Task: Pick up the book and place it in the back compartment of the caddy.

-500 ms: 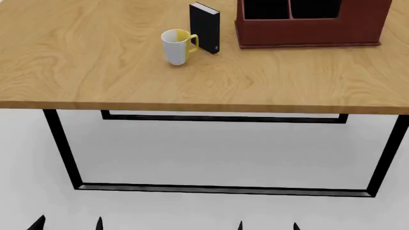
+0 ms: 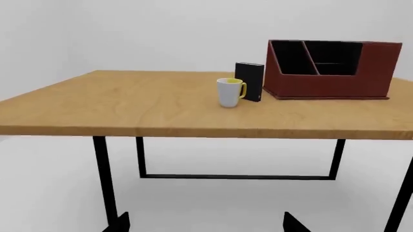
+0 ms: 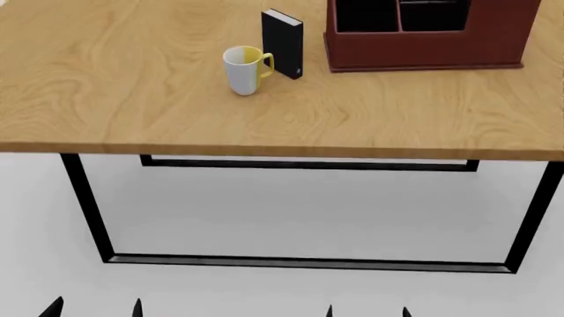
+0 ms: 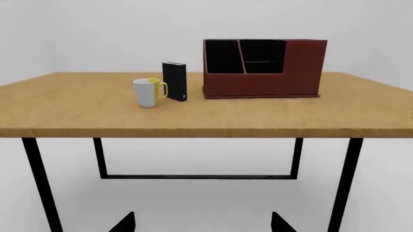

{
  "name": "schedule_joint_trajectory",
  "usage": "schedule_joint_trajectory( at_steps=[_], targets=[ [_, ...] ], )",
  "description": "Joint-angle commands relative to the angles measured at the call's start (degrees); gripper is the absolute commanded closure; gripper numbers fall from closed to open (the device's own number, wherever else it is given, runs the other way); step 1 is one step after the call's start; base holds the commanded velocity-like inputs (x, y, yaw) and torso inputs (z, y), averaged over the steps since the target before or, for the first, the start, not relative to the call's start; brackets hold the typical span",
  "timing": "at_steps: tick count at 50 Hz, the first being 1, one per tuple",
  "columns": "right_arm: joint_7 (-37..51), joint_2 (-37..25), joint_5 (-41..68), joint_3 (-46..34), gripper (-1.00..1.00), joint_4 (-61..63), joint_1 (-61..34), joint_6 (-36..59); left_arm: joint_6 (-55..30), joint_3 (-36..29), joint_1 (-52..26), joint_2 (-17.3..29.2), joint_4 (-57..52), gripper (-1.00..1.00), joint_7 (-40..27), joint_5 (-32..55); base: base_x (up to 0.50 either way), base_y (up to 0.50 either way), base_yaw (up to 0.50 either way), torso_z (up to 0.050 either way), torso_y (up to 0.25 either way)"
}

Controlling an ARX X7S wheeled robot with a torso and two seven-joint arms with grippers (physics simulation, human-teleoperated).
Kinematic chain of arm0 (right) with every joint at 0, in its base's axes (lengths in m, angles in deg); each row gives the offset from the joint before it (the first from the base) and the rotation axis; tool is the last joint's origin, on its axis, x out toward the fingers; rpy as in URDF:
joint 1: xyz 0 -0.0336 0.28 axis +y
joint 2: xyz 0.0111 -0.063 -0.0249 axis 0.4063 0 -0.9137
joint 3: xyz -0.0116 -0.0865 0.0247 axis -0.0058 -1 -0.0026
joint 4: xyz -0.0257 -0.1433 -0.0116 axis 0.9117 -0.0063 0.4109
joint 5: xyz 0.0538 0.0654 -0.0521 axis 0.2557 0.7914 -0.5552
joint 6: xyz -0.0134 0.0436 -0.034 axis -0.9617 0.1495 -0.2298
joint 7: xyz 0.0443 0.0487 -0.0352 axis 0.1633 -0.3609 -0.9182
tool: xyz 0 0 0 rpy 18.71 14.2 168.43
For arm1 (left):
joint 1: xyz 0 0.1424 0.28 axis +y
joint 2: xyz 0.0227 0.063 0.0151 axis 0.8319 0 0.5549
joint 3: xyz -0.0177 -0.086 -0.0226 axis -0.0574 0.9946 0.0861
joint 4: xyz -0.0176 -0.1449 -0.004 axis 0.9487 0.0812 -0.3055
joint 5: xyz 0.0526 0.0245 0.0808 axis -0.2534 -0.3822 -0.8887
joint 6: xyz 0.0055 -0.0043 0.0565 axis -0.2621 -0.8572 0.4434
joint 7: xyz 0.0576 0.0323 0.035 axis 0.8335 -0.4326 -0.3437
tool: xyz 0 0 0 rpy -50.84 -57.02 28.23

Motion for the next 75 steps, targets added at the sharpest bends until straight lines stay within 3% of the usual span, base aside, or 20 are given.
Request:
schedule_joint_trajectory(
  at_steps=[1,44,75],
  targets=[
    [1.3,-1.2,1.0,-1.4,-1.0,0.4,-0.2,0.3,-0.5,-1.0,-0.2,1.1,-0.6,-1.0,-0.7,1.9,0.0,0.0,0.0,0.05,0.0],
    [5.3,-4.0,3.2,-4.4,-1.0,3.1,0.0,1.1,-1.8,-3.4,0.0,3.5,-3.5,-1.0,-2.9,3.9,0.0,0.0,0.0,0.05,0.0],
    [11.5,-10.9,3.9,1.1,-1.0,28.5,-5.0,21.8,-17.5,-1.1,-9.9,7.9,-14.2,-1.0,-3.4,11.5,0.0,0.0,0.0,0.002,0.0]
  ],
)
